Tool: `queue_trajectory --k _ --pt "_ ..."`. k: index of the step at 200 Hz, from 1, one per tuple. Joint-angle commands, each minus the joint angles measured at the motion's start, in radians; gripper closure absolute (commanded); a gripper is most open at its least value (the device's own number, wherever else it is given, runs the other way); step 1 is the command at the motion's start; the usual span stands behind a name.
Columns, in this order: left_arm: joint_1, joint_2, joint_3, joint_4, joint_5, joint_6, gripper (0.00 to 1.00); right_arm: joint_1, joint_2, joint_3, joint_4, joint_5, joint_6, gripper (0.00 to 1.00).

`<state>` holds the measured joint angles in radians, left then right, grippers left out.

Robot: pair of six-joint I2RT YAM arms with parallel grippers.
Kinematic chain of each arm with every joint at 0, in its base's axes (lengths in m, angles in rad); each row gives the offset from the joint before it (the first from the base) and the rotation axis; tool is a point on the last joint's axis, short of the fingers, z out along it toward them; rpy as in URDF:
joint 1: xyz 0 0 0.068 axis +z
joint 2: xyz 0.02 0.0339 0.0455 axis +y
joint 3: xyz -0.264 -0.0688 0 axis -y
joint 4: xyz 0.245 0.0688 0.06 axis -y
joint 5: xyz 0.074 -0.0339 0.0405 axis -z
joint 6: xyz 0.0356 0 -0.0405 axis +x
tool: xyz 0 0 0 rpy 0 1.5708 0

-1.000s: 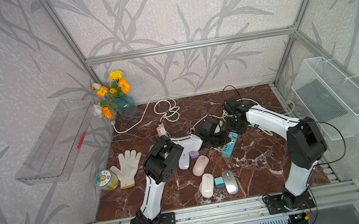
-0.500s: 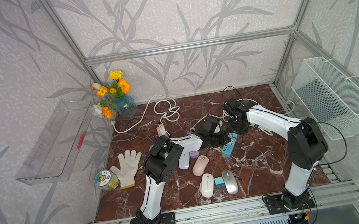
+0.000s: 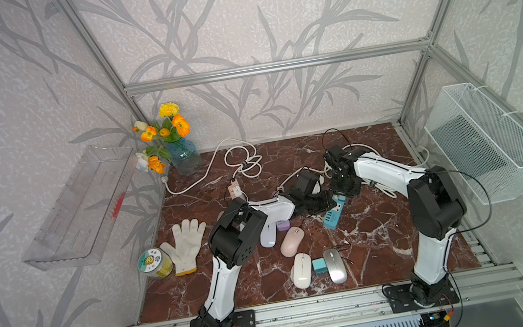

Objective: Unplug the wireless mouse
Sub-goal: Remove the plug from the socket.

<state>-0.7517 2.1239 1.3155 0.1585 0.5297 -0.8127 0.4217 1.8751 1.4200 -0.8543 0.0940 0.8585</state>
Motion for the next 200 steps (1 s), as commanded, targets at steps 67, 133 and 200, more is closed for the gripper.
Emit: queue_trajectory --k 67,133,200 --pt "0.025 0.066 -0.066 0.199 0.072 -0.218 1.0 -0.004 -0.01 -0.015 -0.005 -0.026 -0.014 0.97" --pt "0.024 0.101 -0.018 0.032 0.042 -0.165 1.0 -0.006 -0.029 -0.026 0.01 -0.04 -0.015 1.0" --pt "0.022 0.169 0.076 -0.246 -0.02 -0.087 1.0 0.0 -0.119 -0.024 0.005 -0.056 -0.021 1.0"
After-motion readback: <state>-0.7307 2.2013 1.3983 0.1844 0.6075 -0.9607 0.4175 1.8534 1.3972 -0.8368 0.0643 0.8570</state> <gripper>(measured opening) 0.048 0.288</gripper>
